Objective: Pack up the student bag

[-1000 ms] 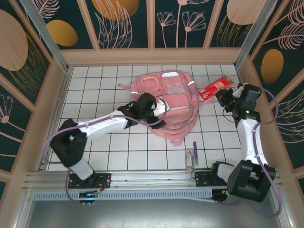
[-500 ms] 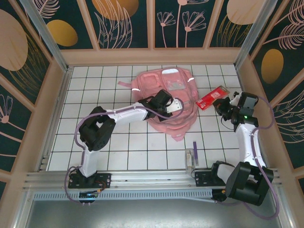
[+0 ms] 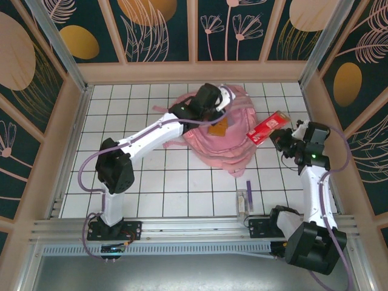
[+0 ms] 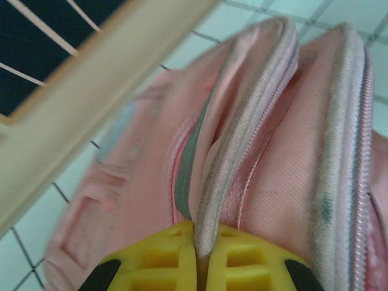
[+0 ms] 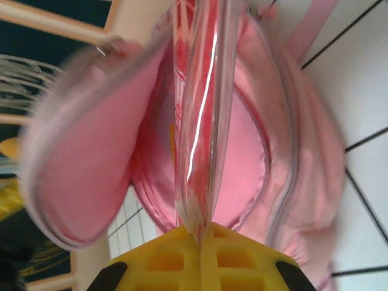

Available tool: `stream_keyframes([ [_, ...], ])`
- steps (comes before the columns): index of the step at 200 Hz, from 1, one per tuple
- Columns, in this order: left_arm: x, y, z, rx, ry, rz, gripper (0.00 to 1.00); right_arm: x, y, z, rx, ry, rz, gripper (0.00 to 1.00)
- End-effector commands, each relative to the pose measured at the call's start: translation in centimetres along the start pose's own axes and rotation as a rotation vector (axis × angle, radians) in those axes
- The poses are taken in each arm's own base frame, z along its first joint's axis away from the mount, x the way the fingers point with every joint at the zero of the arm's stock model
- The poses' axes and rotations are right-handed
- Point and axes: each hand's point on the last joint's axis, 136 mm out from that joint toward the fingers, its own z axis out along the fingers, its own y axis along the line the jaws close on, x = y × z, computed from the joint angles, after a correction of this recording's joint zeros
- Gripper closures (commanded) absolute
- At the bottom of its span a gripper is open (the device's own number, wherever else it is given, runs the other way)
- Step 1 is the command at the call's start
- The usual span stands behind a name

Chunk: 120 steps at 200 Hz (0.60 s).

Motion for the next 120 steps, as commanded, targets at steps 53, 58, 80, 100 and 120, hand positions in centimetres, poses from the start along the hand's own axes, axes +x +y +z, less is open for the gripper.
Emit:
stream_keyframes([
  [53,-10.5,2.3,-6.1,0.027,-0.206,-0.318,1.00,6.2,1.1,6.1,-0.034,0.188,0.071,1.00],
  [58,-10.6,2.0,-6.0,0.045,-0.201,-0.326,1.00,6.0,0.4,6.7,0.001,0.176,0.064,1.00],
  [80,-10.7,0.9,-5.5,0.109,-0.176,-0.353,1.00,5.2,-3.6,7.9,0.193,0.103,0.036,1.00],
  [100,-10.6,0.1,-5.2,0.154,-0.165,-0.371,1.00,5.1,-4.5,7.8,0.253,0.100,-0.002,1.00],
  [120,-10.5,-0.5,-5.1,0.189,-0.160,-0.384,1.00,5.7,-4.7,7.4,0.295,0.169,-0.033,1.00],
])
